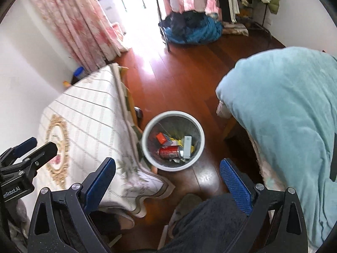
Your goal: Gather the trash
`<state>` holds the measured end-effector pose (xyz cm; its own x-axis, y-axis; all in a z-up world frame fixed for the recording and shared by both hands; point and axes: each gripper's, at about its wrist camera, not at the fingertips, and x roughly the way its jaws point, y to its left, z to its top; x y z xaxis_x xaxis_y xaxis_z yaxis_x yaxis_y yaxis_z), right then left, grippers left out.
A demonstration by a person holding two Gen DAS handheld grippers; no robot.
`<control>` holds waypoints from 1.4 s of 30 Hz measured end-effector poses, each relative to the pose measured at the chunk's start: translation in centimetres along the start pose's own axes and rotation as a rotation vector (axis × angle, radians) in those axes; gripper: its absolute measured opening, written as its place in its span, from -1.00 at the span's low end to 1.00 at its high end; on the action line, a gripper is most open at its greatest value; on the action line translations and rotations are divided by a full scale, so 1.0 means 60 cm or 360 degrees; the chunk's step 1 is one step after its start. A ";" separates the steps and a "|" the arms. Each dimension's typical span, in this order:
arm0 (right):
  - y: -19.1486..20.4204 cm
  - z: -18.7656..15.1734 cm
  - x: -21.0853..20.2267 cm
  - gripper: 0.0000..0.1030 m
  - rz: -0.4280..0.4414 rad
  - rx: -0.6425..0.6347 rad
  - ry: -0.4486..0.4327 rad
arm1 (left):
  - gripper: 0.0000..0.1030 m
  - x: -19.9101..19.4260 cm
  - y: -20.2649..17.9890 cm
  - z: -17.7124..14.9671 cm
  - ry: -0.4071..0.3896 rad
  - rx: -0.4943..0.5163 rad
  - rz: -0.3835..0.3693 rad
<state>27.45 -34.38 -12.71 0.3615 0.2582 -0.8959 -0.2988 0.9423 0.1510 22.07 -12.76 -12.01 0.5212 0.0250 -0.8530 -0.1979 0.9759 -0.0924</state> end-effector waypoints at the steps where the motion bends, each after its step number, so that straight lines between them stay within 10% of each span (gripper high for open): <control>1: 0.007 -0.004 -0.021 0.95 0.0016 -0.0011 -0.0024 | 0.85 -0.020 0.003 -0.002 -0.0027 0.0000 -0.0019; 18: 0.060 -0.034 -0.259 1.00 0.0306 -0.0119 -0.0272 | 0.85 -0.199 0.044 -0.019 -0.0243 -0.0065 -0.0282; 42: 0.081 -0.054 -0.318 1.00 0.0400 -0.0168 -0.0272 | 1.00 -0.240 0.034 -0.030 -0.0280 -0.0033 -0.0411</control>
<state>16.25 -35.41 3.77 0.4052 0.5207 -0.7515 -0.4843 0.8194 0.3066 12.68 -11.50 -0.84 0.6920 -0.1842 -0.6980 -0.0561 0.9502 -0.3064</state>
